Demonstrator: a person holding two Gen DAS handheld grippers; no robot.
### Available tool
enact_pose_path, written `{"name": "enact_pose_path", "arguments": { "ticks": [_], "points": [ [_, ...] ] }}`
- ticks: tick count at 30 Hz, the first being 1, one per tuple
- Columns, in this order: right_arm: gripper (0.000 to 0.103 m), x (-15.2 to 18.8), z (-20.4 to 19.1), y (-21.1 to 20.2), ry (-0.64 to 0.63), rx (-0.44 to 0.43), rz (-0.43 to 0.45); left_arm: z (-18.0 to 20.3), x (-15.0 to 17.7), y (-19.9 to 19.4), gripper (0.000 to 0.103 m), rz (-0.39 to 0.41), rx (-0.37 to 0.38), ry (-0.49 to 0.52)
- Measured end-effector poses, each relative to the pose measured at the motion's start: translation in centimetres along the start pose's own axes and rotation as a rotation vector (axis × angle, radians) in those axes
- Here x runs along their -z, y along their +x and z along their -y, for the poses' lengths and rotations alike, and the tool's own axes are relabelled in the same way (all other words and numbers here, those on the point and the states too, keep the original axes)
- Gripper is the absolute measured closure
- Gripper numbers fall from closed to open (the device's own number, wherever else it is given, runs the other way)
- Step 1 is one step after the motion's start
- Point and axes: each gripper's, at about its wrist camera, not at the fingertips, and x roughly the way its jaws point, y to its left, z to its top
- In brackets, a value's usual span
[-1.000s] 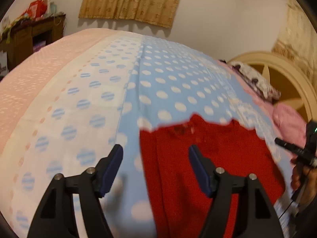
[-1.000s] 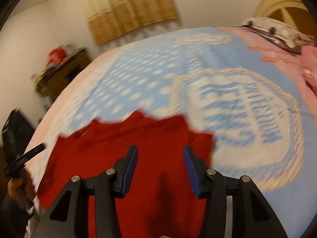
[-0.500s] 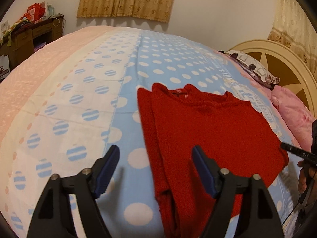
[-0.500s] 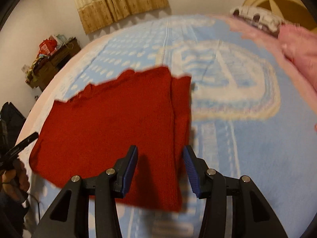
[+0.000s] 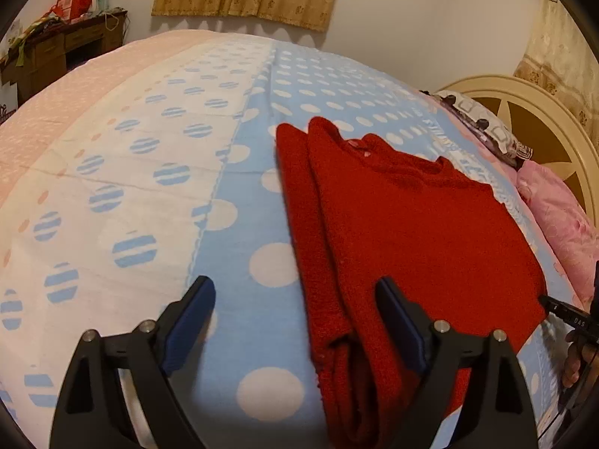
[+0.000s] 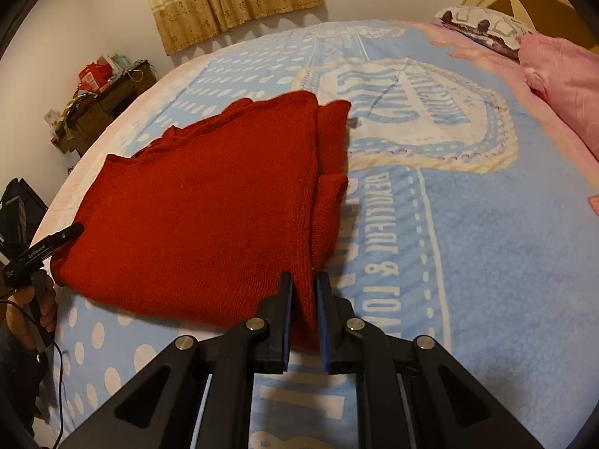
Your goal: Fold small clothes
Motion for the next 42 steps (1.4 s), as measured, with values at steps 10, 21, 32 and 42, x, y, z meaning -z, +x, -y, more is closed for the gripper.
{"name": "enact_pose_path", "arguments": {
  "ticks": [10, 21, 32, 42],
  "points": [
    [0.072, -3.2, -6.3, -2.0, -0.122, 0.044, 0.146, 0.8, 0.2, 0.5, 0.003, -0.009, -0.018, 0.053],
    [0.072, -2.3, -5.4, 3.2, -0.121, 0.080, 0.009, 0.7, 0.5, 0.3, 0.000, -0.004, -0.025, 0.047],
    [0.060, -1.8, -14.6, 3.1, -0.295, 0.081, 0.042, 0.8, 0.9, -0.1, 0.000, 0.000, -0.049, 0.050],
    [0.059, 0.0, -16.4, 4.4, -0.303, 0.086, 0.033, 0.6, 1.8, -0.7, 0.000, 0.015, -0.042, 0.041]
  ]
}}
